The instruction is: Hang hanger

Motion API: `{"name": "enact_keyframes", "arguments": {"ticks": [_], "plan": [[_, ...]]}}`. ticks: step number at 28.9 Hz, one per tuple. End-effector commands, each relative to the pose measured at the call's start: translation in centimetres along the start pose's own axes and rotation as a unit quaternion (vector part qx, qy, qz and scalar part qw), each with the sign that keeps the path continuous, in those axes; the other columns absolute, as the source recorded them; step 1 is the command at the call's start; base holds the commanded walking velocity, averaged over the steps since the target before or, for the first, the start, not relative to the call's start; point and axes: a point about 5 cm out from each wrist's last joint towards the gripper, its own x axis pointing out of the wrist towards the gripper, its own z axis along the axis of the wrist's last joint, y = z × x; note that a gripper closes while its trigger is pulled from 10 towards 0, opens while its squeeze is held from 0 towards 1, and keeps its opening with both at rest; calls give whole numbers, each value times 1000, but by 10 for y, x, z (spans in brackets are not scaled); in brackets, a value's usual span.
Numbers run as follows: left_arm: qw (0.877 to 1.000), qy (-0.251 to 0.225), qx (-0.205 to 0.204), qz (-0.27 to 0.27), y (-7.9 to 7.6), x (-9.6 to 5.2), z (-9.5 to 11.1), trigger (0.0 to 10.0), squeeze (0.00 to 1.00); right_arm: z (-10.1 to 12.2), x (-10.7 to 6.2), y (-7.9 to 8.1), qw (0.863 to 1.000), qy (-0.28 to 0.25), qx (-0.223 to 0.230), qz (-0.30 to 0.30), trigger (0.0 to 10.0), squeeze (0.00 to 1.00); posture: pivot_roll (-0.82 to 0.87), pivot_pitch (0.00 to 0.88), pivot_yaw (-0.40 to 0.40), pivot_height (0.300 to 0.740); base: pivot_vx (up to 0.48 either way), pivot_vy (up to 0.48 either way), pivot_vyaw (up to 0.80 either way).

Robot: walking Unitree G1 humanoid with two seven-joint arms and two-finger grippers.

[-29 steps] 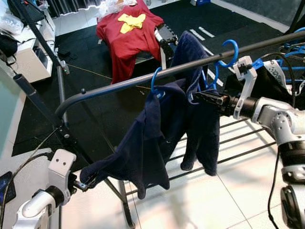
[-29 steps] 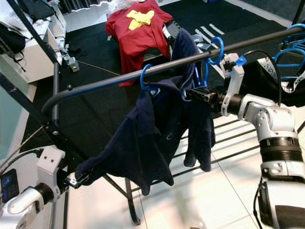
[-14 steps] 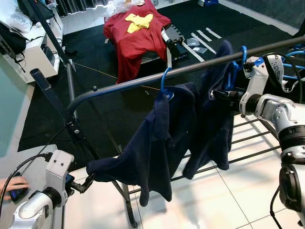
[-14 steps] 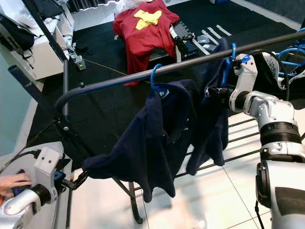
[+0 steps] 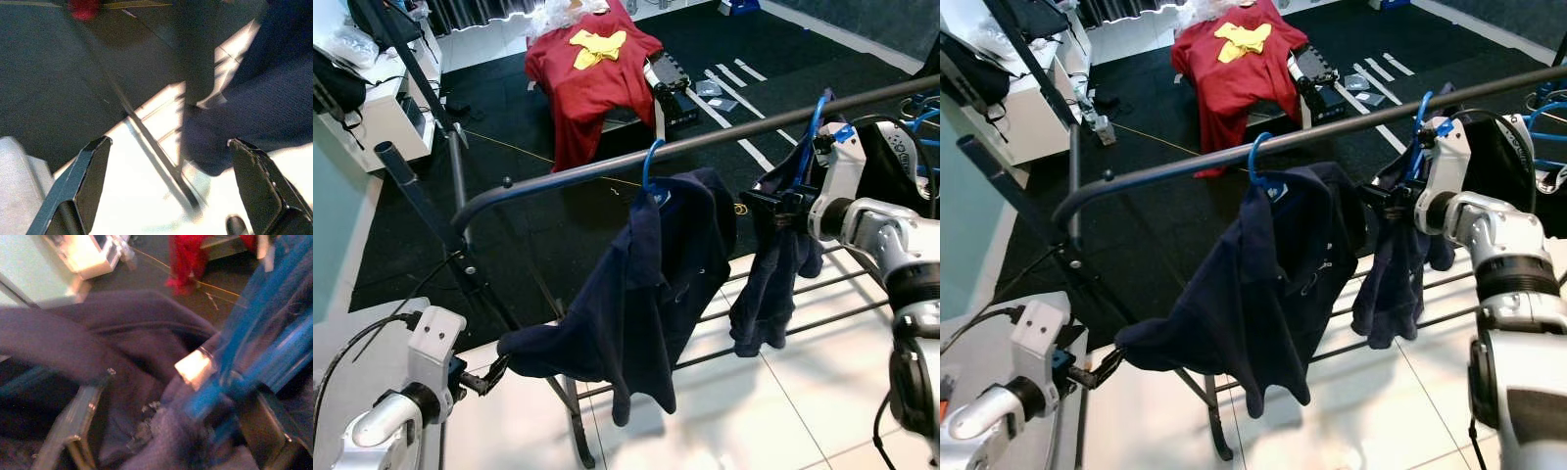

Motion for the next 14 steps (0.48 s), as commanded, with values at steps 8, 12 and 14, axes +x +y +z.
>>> {"name": "enact_keyframes", "arguments": {"ticks": [8,12,14], "plan": [[995,24,-69,70,18,1,-22,10000,0,-34,-35,63,990,-58,8,130,10000,0,-3,62,57,740,0,0,0],[988,28,-125,84,15,-1,-37,10000,0,-68,-61,72,993,-60,45,90,10000,0,-21,41,50,740,0,0,0],[988,26,-134,79,13,-1,-38,10000,0,-74,-65,71,995,-56,47,73,10000,0,-27,33,49,740,0,0,0]]}}
